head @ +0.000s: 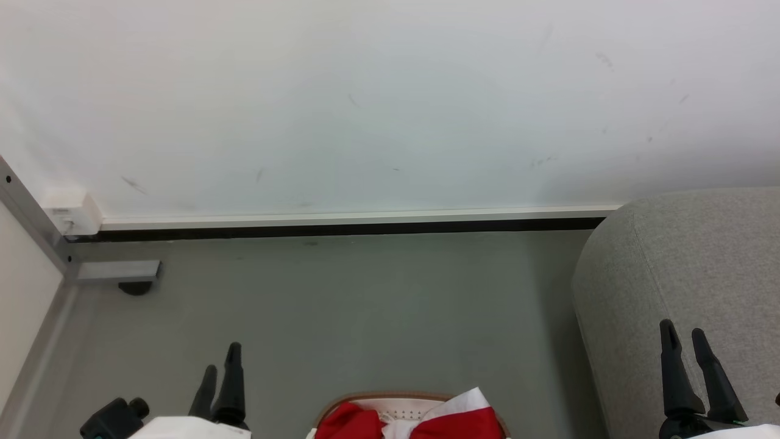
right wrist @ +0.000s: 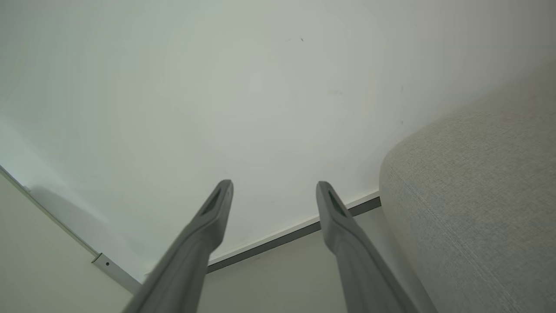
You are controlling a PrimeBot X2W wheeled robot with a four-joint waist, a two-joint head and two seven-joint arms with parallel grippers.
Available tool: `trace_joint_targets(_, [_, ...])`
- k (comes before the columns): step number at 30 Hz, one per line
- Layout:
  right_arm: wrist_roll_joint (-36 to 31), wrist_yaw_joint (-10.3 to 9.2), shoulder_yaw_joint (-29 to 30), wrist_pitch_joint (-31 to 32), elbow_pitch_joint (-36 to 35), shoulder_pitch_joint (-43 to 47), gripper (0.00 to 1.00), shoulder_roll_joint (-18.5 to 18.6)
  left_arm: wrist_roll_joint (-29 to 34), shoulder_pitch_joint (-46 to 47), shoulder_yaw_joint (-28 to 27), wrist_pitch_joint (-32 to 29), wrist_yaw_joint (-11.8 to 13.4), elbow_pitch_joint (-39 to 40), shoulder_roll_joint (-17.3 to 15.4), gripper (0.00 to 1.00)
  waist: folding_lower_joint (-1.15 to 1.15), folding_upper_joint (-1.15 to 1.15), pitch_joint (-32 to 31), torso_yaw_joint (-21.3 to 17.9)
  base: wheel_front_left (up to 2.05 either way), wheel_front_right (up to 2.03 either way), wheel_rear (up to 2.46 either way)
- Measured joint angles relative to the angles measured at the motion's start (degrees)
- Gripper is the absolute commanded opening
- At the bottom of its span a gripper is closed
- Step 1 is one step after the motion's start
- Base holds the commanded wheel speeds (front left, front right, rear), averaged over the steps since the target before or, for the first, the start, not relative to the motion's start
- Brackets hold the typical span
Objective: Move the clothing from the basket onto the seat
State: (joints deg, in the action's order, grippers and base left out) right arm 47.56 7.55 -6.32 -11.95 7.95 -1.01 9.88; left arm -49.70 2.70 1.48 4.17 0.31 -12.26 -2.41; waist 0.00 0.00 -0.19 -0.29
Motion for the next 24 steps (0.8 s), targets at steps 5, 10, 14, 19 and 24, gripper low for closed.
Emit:
trace_joint_targets(5, [-5.37,0.0,1.02,-0.24,-0.09,0.21,1.0,-0.75,3.86,-0.36,0.57,0.94,0.1,-0.19,0.0,1.0,0.0,0.0,-0.04,-0.25,0.0,0.0,0.0])
trace_joint_targets(10, [-8.9,0.0,1.74,-0.42,-0.21,0.4,1.0,-1.07,6.95,-0.36,0.69,1.51,0.19,-0.25,-0.01,1.0,0.0,0.0,-0.02,-0.5,0.0,0.0,0.0])
trace_joint_targets(14, [-12.07,0.0,2.49,-0.57,-0.41,0.62,1.0,-1.42,9.91,-0.36,0.86,2.09,0.24,-0.31,-0.02,1.0,0.0,0.0,-0.01,-0.68,0.0,0.0,0.0])
trace_joint_targets(19, [-16.25,0.0,3.13,-0.75,-0.53,1.18,1.0,-2.2,13.27,-0.36,1.15,3.08,0.26,-0.4,-0.03,1.0,0.0,0.0,-0.06,-0.86,0.0,0.0,0.0])
trace_joint_targets(24, [-20.15,0.0,3.94,-1.07,-0.8,1.35,1.0,-2.63,16.74,-0.48,1.31,3.93,0.33,-0.65,-0.04,1.0,0.0,0.0,-0.08,-1.05,0.0,0.0,0.0])
